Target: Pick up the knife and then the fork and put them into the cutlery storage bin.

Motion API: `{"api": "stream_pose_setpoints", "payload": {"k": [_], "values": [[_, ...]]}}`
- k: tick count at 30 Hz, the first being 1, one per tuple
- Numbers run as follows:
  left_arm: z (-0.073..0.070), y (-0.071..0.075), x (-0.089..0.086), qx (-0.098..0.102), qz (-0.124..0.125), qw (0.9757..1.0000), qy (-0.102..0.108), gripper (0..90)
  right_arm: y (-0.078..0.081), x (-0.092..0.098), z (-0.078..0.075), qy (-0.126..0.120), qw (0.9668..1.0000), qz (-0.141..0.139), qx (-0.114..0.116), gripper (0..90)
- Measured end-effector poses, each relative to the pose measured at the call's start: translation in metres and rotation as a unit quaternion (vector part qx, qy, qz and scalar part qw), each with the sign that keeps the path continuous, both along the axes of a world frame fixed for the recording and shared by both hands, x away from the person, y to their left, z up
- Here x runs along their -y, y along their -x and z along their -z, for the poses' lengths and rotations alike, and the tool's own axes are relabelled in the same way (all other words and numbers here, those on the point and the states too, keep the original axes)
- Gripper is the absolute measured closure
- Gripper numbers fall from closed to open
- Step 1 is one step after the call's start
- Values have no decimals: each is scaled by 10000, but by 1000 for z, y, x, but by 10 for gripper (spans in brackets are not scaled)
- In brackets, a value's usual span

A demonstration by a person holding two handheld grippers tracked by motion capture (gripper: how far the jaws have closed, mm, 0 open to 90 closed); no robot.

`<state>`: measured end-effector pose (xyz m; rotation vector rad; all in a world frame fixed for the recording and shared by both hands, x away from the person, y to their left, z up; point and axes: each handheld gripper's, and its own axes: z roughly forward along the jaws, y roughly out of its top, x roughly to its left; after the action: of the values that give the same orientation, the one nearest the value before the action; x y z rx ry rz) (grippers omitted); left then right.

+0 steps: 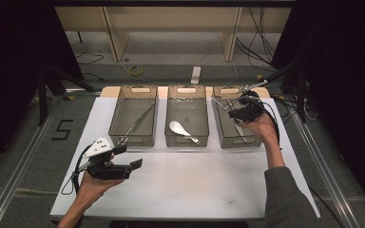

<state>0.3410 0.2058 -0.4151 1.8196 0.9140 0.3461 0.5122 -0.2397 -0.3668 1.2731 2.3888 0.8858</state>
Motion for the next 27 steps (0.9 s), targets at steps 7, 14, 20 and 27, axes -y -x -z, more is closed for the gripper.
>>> {"api": "stream_pose_setpoints", "payload": {"k": [7, 14, 20, 27], "values": [[-1, 0, 0, 32, -5, 10000, 39, 157, -14, 6, 14, 117, 9991, 356, -188, 853], [-1, 0, 0, 25, 13, 10000, 12, 156, -23, 7, 22, 119, 9974, 667, -230, 851], [-1, 0, -1, 6, 3, 10000, 18, 157, -30, 7, 27, -41, 9954, 917, -270, 810], [0, 0, -1, -10, 7, 10000, 15, 157, -25, 3, 24, -265, 9967, 737, -199, 639]]}}
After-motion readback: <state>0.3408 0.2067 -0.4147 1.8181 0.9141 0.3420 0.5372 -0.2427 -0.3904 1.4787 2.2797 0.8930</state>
